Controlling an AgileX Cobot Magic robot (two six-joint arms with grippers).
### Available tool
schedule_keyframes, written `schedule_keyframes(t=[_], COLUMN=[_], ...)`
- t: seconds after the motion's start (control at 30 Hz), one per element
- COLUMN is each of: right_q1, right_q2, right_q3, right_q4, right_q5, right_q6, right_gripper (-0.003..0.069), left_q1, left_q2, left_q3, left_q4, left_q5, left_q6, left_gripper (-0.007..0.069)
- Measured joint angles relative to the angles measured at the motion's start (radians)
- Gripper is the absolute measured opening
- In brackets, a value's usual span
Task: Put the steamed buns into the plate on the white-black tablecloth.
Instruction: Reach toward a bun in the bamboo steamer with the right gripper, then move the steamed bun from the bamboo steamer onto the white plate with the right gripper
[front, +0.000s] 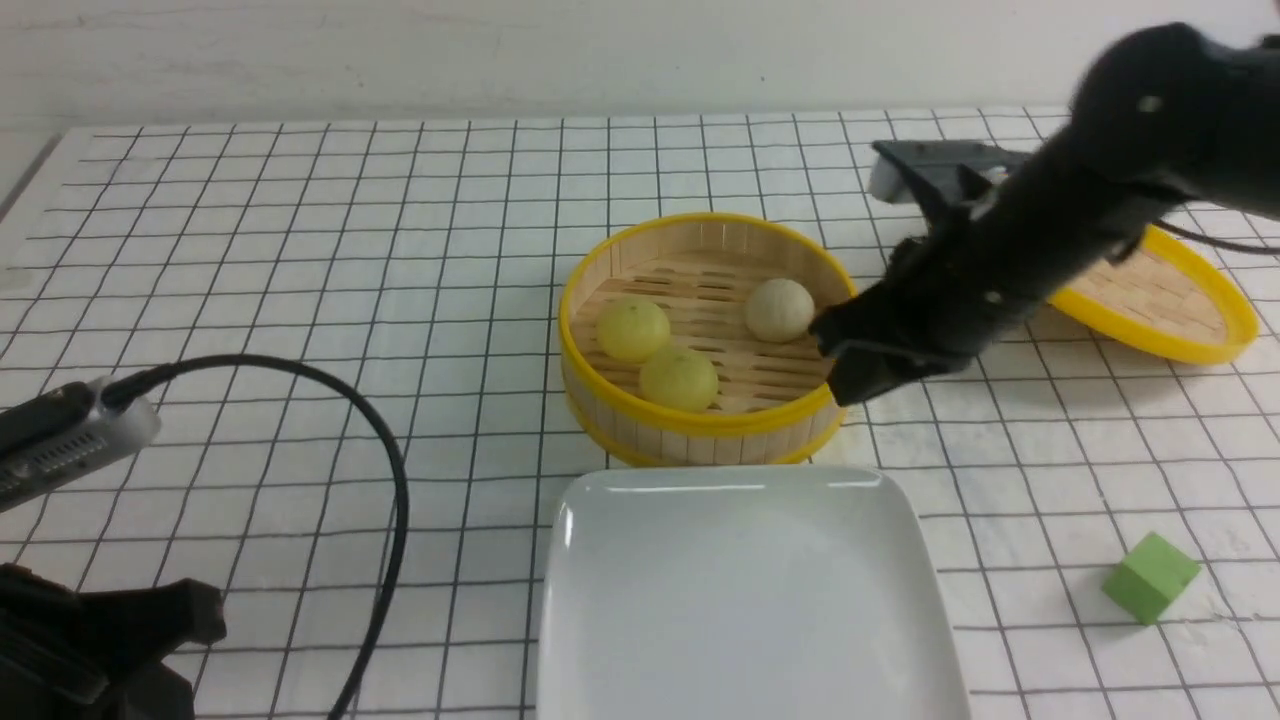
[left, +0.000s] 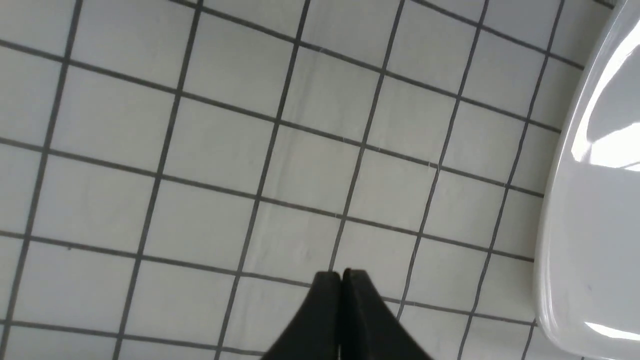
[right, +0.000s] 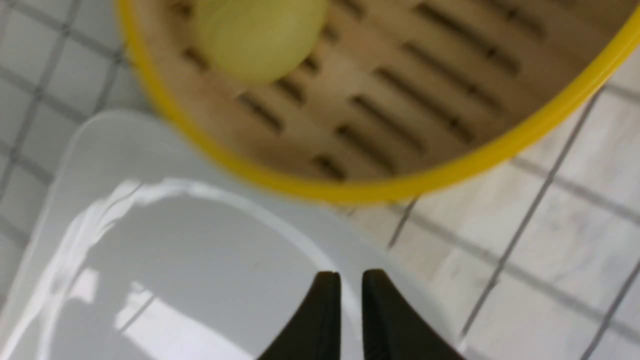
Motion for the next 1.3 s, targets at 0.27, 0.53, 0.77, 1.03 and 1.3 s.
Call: schedule_keyframes(t=[0.27,0.53,0.77,1.03,1.3], right_q1=[0.004,0.004,0.004,0.005,0.131], right_q2=[0.288,0.397,0.399,0.144,-0.103], right_q3=[-0.428,-0.523,-0.529,-0.508,-0.083], right_q4=[-0.182,-0.229,-0.237,-0.215,-0.163], right_q5=[0.080,-0.033,-0.003,0.265,0.233], right_q6=[0.206,0.212,0.207,0.152,0.166], right_gripper=[0.0316,0.0322,0.0037,0.0021,0.0021], left_q1=[0.000,0.000,0.000,0.000,0.000], left_q2=[0.000,0.000,0.000,0.000,0.000], left_q3=[0.000,0.000,0.000,0.000,0.000], left_q4=[0.016,0.027,0.030,0.035,0.037], left_q5=[-0.011,-0.015,-0.014,-0.025,-0.060], left_q6=[0.000,0.000,0.000,-0.001,-0.008], left_gripper=[0.0034,0.0039,0.0045,0.0054,0.0055])
